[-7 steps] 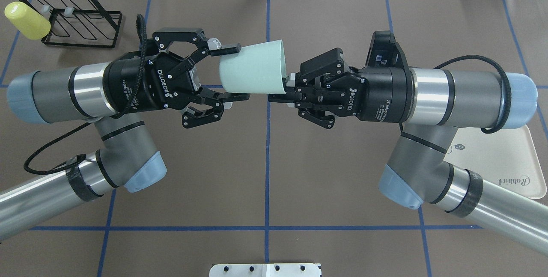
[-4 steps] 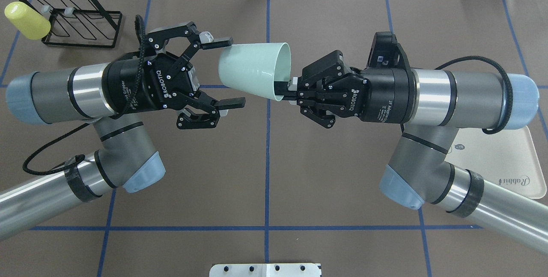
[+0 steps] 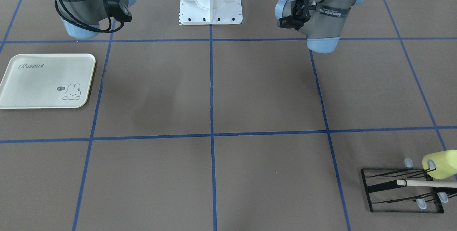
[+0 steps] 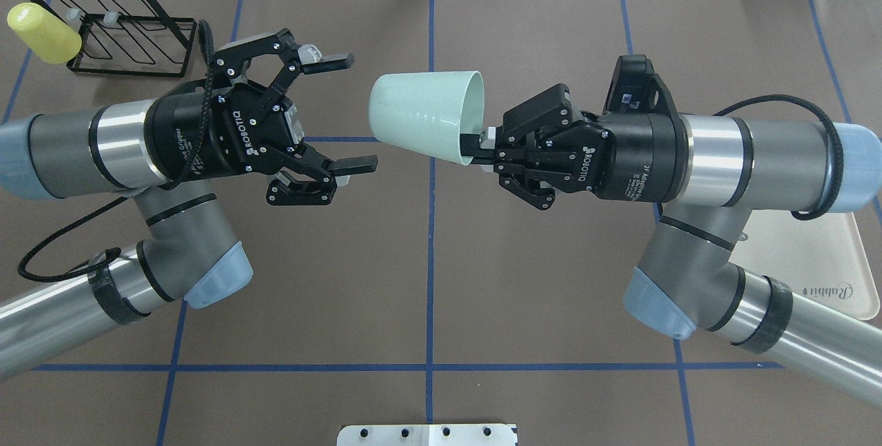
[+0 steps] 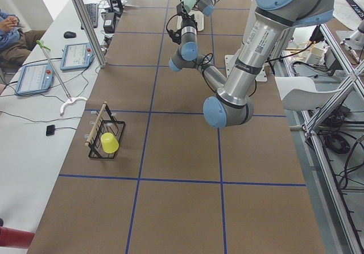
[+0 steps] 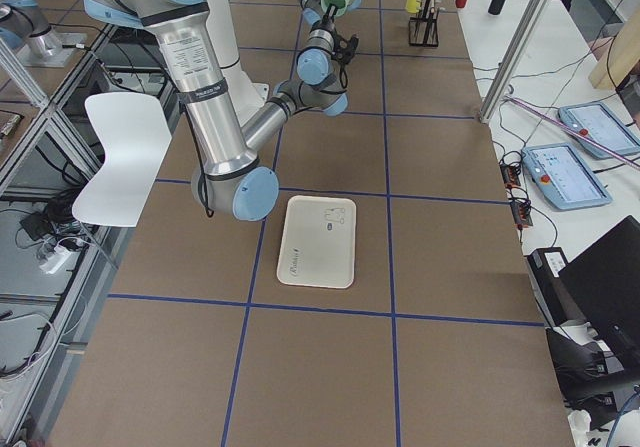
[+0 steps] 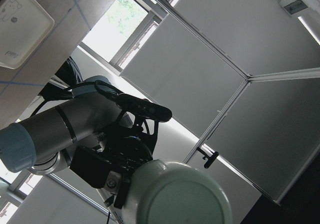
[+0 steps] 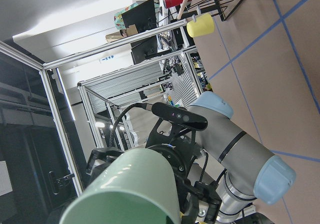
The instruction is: Left arm grabs green cup and hands to right arm on tray
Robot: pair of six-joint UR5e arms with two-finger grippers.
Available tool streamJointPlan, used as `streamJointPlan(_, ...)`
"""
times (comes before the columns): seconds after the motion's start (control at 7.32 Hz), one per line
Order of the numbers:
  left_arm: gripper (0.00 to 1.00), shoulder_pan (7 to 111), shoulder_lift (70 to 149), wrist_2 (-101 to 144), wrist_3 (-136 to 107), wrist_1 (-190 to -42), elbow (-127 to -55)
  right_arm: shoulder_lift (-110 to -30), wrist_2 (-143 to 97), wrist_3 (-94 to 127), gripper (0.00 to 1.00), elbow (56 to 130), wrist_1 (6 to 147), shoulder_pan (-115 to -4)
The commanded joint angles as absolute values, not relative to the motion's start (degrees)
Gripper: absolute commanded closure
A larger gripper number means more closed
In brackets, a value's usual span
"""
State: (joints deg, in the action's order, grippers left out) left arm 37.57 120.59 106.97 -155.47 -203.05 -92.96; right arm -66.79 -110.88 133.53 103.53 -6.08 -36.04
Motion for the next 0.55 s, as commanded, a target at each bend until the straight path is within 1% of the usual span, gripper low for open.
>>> streamJointPlan(0.0, 0.00, 38.84, 117.26, 107.23, -149.35, -198.83, -93.08, -74.49, -114.14, 133.34, 1.00, 104.68, -6.94, -37.43)
streamJointPlan(0.27, 0.00, 45.23, 115.67, 111.93, -148.37, -189.90, -93.16, -77.59, -126.42, 132.81, 1.00, 102.67, -5.80, -44.61)
streamJointPlan(0.41, 0.00, 50.40, 115.66, 121.72, -141.66, -184.10, -93.34, -78.83, -130.48, 131.85, 1.00, 100.57, -5.80, -48.48)
